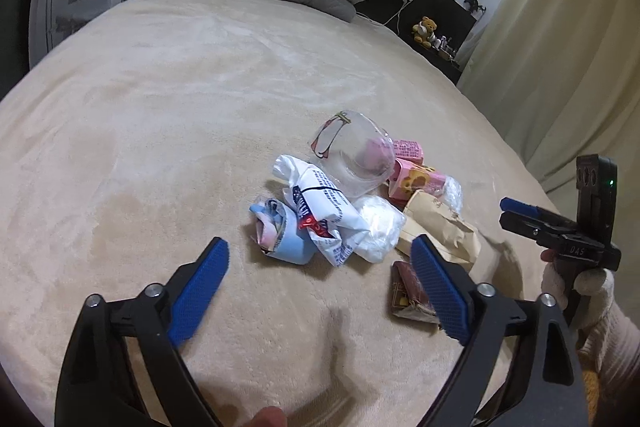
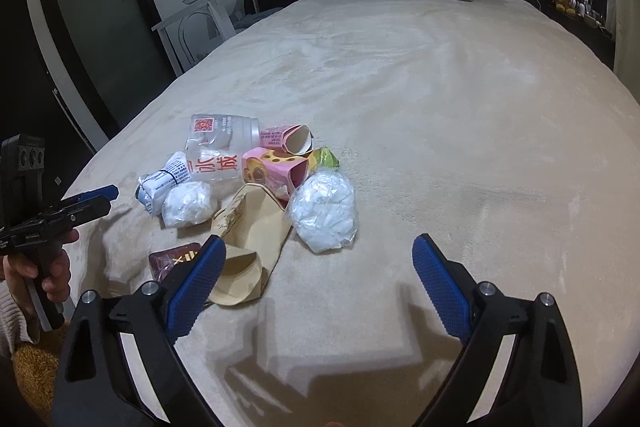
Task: Collect trash
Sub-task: 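Move both open grippers toward the trash pile on the bed, then grasp the blue-and-pink crumpled wrapper with the left gripper while the right grasps the white plastic bag ball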
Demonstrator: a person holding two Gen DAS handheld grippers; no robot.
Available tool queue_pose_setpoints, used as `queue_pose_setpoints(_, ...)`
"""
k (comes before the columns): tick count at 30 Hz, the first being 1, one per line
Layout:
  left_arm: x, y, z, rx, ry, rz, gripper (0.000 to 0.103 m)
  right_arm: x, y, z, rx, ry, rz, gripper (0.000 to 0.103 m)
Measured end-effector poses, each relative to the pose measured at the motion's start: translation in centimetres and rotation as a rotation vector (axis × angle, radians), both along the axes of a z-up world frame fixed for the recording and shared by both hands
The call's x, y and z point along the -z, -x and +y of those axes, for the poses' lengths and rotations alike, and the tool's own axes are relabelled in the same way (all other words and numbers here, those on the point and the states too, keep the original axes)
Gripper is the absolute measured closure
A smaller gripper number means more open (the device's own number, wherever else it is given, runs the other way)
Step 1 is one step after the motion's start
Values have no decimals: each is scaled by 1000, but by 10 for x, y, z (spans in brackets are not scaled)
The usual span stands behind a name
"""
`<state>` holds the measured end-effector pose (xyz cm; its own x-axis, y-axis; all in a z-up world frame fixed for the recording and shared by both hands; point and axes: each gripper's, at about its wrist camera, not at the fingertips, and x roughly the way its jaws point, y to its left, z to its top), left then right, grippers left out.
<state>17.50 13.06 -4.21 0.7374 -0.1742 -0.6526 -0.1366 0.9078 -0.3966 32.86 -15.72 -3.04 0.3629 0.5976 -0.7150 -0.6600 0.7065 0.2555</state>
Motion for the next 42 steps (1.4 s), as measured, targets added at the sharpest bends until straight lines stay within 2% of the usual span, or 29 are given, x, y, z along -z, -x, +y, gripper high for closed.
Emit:
queue_pose_setpoints(3, 11, -8, 17, -30, 67, 22, 29, 7, -14, 3, 1, -17, 45, 14)
queue_pose_setpoints(4, 15, -10, 22, -37, 101, 28, 35, 10, -18, 4, 1, -20, 59, 19)
queue_pose_setpoints(6, 23, -15, 32, -58, 158, 43, 40, 15, -26, 6, 6, -25, 95, 26)
queue_pose_setpoints(8, 29, -18, 39, -60, 218, 42, 44, 20, -33, 8, 9, -38, 130, 26)
queue_pose_setpoints(10, 33, -21, 43, -54, 274, 41, 53, 23, -37, 9, 8, -46, 151, 28)
queue_pose_setpoints(12, 38, -21, 48, -55, 352, 27, 55, 24, -42, 11, 7, -62, 172, 28)
queue_pose_setpoints(16, 42, -19, 55, -63, 433, 5, 62, 28, -48, 15, 2, -75, 200, 32)
queue_pose_setpoints(20, 40, -18, 45, -25, 367, 4, 63, 35, -49, 23, -15, -67, 218, 37)
queue_pose_setpoints(21, 38, -18, 39, -8, 342, -1, 63, 37, -51, 25, -17, -67, 227, 44)
queue_pose_setpoints(22, 36, -19, 34, 11, 299, -3, 63, 38, -52, 25, -20, -68, 236, 47)
queue_pose_setpoints(25, 34, -20, 23, 34, 215, 7, 63, 39, -52, 26, -17, -68, 228, 51)
queue_pose_setpoints(26, 34, -20, 22, 31, 206, 9, 65, 39, -52, 26, -17, -71, 229, 52)
queue_pose_setpoints(28, 33, -19, 22, 30, 192, 7, 77, 38, -52, 25, -16, -76, 226, 53)
queue_pose_setpoints(35, 31, -17, 26, 31, 177, 3, 78, 30, -47, 15, -6, -89, 217, 53)
queue_pose_setpoints(42, 18, -3, 26, 2, 128, -2, 78, 20, -34, 7, 7, -86, 201, 53)
